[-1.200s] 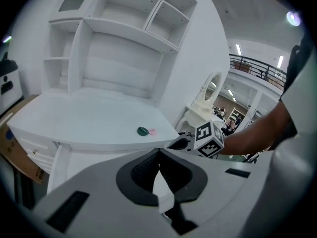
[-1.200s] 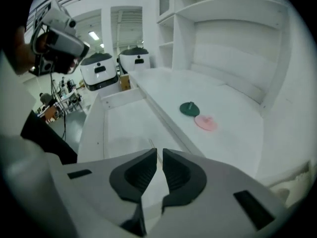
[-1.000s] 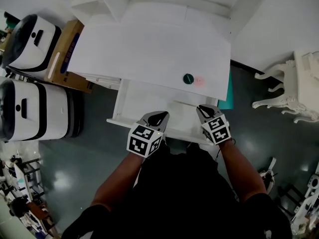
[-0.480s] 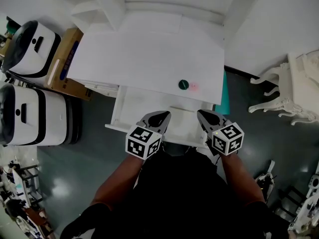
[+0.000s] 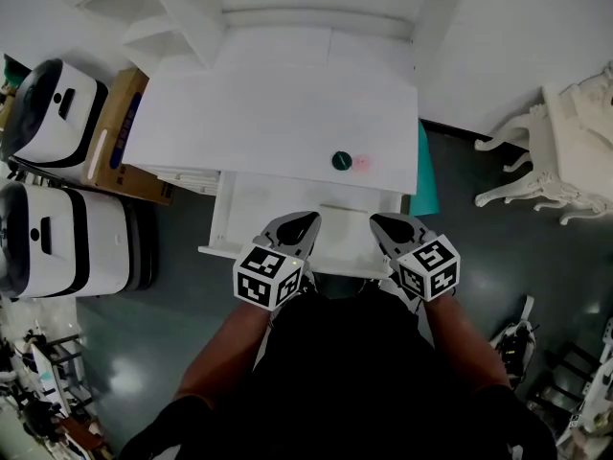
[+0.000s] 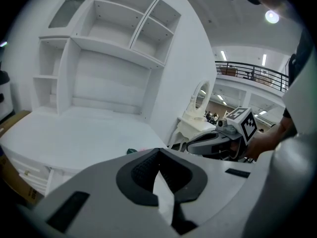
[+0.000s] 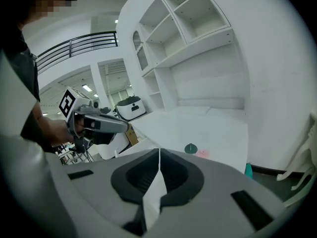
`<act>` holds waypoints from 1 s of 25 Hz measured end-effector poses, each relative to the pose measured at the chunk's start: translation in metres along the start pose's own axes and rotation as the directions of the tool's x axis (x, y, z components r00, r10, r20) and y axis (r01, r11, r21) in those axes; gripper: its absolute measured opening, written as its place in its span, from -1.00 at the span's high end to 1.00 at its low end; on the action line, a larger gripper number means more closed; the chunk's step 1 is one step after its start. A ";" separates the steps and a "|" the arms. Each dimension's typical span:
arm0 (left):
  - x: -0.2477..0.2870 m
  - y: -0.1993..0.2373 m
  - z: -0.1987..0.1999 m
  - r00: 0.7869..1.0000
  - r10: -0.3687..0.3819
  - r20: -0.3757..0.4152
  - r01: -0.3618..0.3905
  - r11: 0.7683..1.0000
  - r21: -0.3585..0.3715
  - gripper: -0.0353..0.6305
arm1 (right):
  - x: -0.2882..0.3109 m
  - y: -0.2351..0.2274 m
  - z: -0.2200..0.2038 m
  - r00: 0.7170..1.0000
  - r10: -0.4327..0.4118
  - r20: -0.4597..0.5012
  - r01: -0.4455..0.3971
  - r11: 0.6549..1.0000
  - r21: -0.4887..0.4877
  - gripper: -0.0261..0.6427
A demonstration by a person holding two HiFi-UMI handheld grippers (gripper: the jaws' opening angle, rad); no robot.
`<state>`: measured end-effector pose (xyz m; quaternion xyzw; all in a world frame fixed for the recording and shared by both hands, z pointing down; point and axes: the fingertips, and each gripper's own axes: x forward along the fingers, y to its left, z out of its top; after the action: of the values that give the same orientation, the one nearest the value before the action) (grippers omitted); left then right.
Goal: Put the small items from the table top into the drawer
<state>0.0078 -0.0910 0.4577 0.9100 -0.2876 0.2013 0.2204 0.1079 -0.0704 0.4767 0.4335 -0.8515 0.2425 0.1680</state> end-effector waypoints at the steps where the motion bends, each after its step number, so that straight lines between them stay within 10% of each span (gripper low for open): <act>1: 0.000 -0.001 0.000 1.000 -0.004 -0.001 0.004 1.000 -0.001 0.88 | 0.000 0.000 -0.001 1.000 -0.007 -0.002 0.007 1.000 -0.002 0.84; 11: 0.001 0.008 -0.007 0.999 0.035 -0.003 -0.035 0.995 -0.090 0.88 | 0.000 -0.004 -0.009 0.999 -0.037 -0.027 0.035 0.998 -0.047 0.83; 25: 0.004 0.008 -0.022 0.996 0.024 -0.084 -0.027 0.999 -0.032 0.88 | 0.025 -0.028 -0.005 0.994 -0.101 -0.050 0.093 0.986 -0.137 0.83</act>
<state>0.0007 -0.0874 0.4803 0.8933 -0.2931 0.2374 0.2446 0.1173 -0.0980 0.5008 0.4550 -0.8388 0.1880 0.2325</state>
